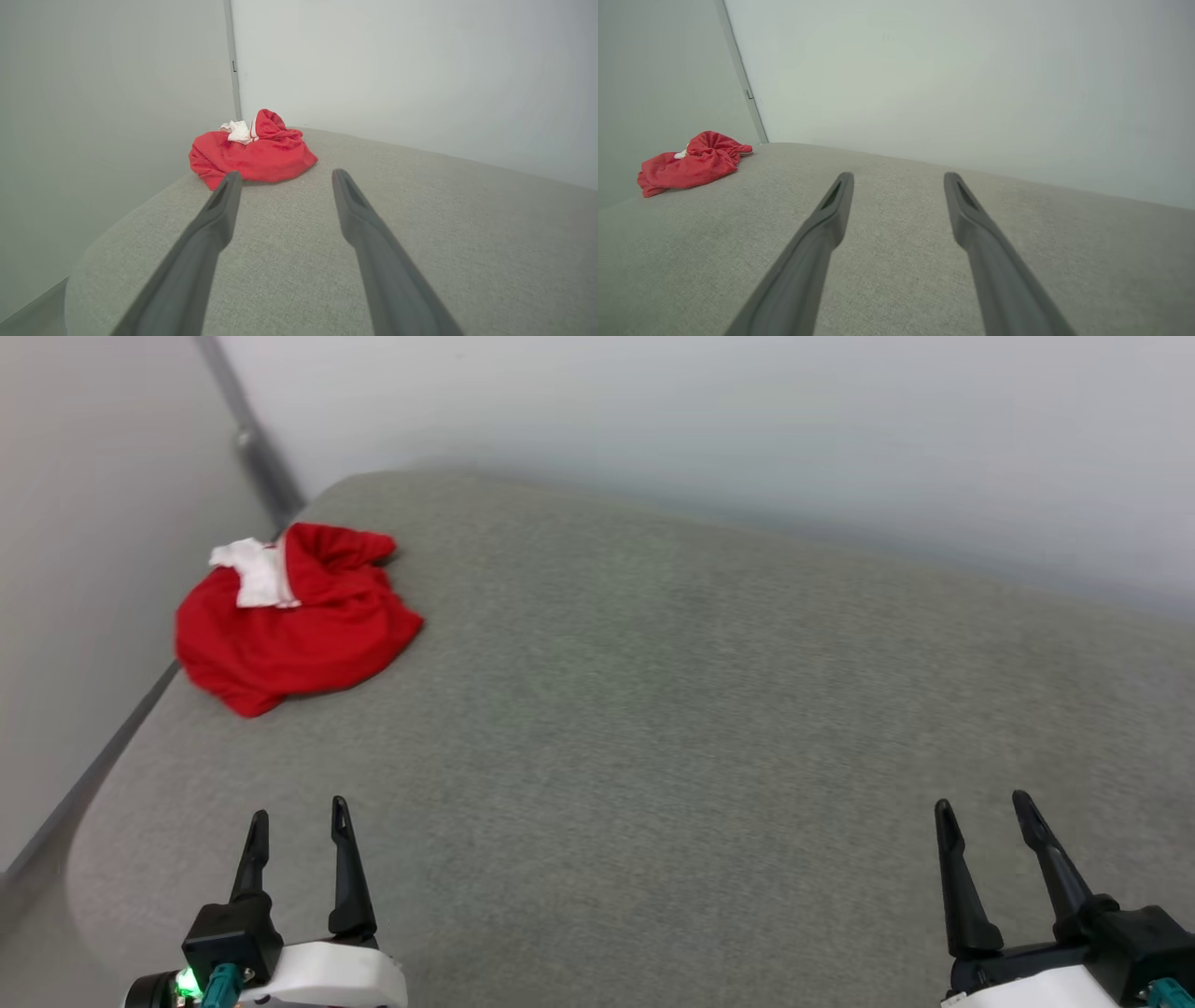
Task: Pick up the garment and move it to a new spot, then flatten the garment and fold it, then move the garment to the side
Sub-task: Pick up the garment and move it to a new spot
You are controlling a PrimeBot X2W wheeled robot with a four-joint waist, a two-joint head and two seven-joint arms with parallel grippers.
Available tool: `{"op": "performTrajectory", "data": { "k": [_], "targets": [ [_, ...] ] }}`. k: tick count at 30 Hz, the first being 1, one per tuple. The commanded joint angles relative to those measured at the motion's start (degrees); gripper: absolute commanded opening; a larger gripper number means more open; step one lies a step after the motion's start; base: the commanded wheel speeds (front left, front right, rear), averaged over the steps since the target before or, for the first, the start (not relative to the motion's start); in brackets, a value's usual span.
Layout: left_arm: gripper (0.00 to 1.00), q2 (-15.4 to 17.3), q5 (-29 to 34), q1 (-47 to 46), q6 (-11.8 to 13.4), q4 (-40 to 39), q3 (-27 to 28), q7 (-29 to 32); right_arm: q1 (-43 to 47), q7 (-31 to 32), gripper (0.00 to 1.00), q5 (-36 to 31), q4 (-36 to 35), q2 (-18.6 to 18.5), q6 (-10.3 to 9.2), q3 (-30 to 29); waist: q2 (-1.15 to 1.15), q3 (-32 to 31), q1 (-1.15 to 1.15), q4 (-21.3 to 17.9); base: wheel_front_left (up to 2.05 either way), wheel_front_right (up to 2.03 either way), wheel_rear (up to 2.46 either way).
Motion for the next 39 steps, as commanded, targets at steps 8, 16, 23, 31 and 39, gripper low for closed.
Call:
{"op": "performTrajectory", "data": {
  "k": [8,16,23,31,39],
  "targets": [
    [1.0,0.0,-1.2,0.0,1.3,-0.4,1.2,-0.2,0.4,-0.1,1.0,-1.8,-0.8,0.1,-0.04,0.9,0.0,1.2,0.0,9.4,0.0,0.0,0.0],
    [1.0,0.0,-1.8,-0.5,0.5,-0.3,3.5,-0.2,-0.6,-0.1,1.0,-2.7,-0.8,0.1,-0.04,1.5,0.0,2.1,0.0,10.4,0.0,0.0,0.0],
    [1.0,1.5,0.6,-9.4,-3.8,1.1,8.4,-0.2,-2.6,-0.1,1.0,-5.3,-2.2,0.1,-0.04,0.4,0.0,6.2,0.0,8.0,0.0,0.0,0.0],
    [1.0,7.6,-2.4,-26.0,-8.9,6.9,14.1,-0.1,-7.2,-0.1,1.0,-8.8,-5.5,0.1,-0.04,-1.4,0.0,14.8,0.0,3.9,0.0,0.0,0.0],
    [1.0,21.4,-8.6,-49.7,-12.9,20.6,18.6,0.6,-12.3,-0.1,1.0,-13.2,-11.2,0.1,-0.04,-3.1,0.0,26.4,0.0,-0.8,0.0,0.0,0.0]
  ]
}}
